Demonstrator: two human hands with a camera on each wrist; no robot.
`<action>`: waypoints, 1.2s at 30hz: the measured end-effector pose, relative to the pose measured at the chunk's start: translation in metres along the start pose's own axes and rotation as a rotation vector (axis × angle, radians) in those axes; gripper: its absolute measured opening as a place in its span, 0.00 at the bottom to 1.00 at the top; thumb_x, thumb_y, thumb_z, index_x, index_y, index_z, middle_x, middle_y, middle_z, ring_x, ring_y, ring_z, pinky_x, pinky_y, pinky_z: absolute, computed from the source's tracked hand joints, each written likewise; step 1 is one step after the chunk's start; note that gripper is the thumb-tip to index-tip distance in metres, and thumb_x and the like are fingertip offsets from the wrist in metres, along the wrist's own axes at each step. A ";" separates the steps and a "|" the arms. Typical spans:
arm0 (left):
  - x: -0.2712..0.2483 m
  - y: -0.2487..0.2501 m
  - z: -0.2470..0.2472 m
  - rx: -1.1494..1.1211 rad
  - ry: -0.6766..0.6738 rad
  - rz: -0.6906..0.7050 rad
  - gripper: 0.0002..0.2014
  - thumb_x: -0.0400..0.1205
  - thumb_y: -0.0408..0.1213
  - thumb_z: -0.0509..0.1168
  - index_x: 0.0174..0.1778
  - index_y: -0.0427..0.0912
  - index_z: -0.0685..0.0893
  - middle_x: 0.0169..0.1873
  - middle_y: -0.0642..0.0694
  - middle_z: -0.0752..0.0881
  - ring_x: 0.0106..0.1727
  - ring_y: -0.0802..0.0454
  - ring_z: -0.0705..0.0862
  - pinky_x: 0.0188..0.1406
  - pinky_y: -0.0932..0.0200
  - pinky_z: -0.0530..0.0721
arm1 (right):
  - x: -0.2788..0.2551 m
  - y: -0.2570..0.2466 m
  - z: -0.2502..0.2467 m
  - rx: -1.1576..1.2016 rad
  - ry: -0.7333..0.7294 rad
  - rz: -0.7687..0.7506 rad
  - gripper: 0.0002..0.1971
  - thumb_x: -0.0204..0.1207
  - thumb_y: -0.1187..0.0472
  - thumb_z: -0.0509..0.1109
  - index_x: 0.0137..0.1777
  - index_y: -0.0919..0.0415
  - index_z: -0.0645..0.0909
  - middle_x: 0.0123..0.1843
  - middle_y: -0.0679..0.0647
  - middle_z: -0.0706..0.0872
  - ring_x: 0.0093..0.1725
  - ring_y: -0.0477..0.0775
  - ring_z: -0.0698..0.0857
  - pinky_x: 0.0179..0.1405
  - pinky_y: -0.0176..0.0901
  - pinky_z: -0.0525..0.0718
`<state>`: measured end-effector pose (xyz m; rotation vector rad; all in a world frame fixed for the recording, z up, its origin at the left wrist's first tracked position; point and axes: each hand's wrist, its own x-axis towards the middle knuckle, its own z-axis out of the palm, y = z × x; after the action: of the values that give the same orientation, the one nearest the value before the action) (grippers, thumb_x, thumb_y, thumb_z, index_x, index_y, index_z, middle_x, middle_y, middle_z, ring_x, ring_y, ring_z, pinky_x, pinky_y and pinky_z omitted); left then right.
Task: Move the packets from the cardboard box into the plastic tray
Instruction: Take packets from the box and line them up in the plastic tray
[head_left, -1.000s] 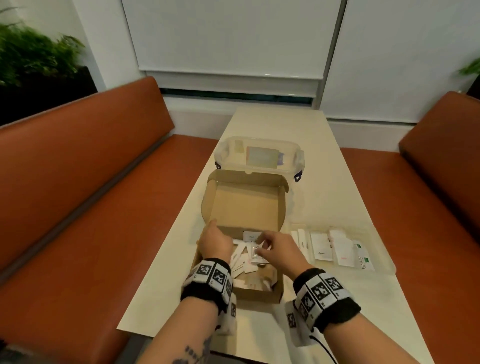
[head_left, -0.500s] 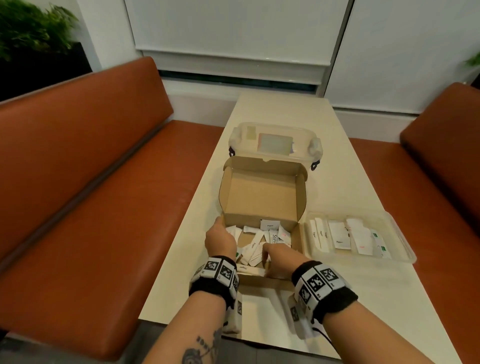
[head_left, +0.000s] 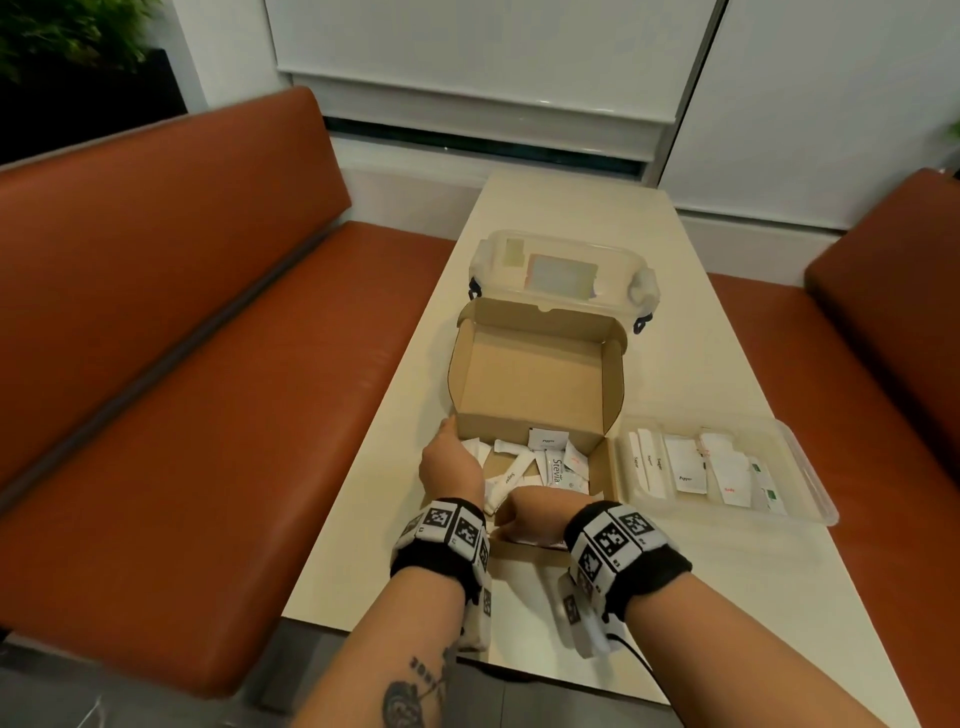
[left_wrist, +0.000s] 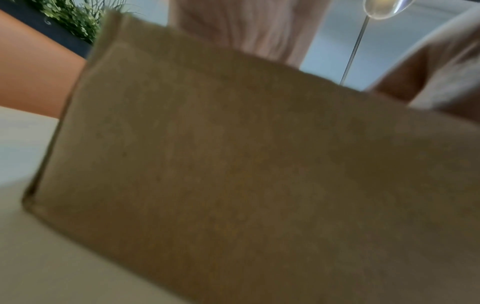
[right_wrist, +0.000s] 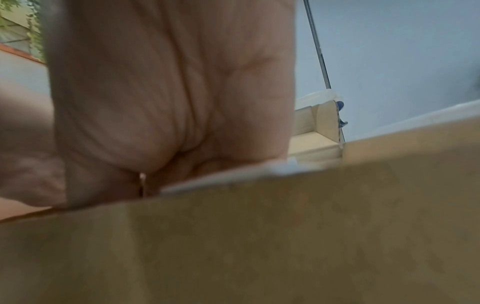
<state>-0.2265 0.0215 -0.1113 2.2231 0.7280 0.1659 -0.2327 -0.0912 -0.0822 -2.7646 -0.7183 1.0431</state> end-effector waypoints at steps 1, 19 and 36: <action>0.000 0.000 0.000 0.008 -0.002 0.001 0.27 0.83 0.21 0.49 0.77 0.43 0.70 0.63 0.35 0.82 0.64 0.37 0.81 0.61 0.51 0.79 | -0.001 0.000 -0.002 -0.011 -0.013 -0.008 0.16 0.83 0.53 0.61 0.59 0.63 0.83 0.58 0.61 0.85 0.48 0.55 0.77 0.46 0.40 0.71; -0.011 0.031 0.012 -0.068 0.010 0.180 0.23 0.88 0.41 0.53 0.79 0.39 0.65 0.79 0.42 0.66 0.80 0.44 0.62 0.80 0.49 0.60 | -0.026 0.072 -0.020 0.657 0.587 0.002 0.08 0.80 0.57 0.68 0.50 0.57 0.87 0.34 0.47 0.84 0.31 0.45 0.80 0.27 0.27 0.75; -0.065 0.121 0.097 -0.748 -0.351 0.147 0.10 0.79 0.31 0.69 0.56 0.38 0.84 0.43 0.41 0.89 0.46 0.46 0.89 0.48 0.51 0.88 | -0.077 0.176 -0.007 1.218 0.830 0.053 0.08 0.79 0.64 0.68 0.52 0.63 0.87 0.33 0.55 0.86 0.28 0.45 0.81 0.30 0.32 0.82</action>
<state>-0.1932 -0.1409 -0.0847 1.5252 0.2414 0.0931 -0.2087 -0.2821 -0.0756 -1.7909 0.1300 0.0966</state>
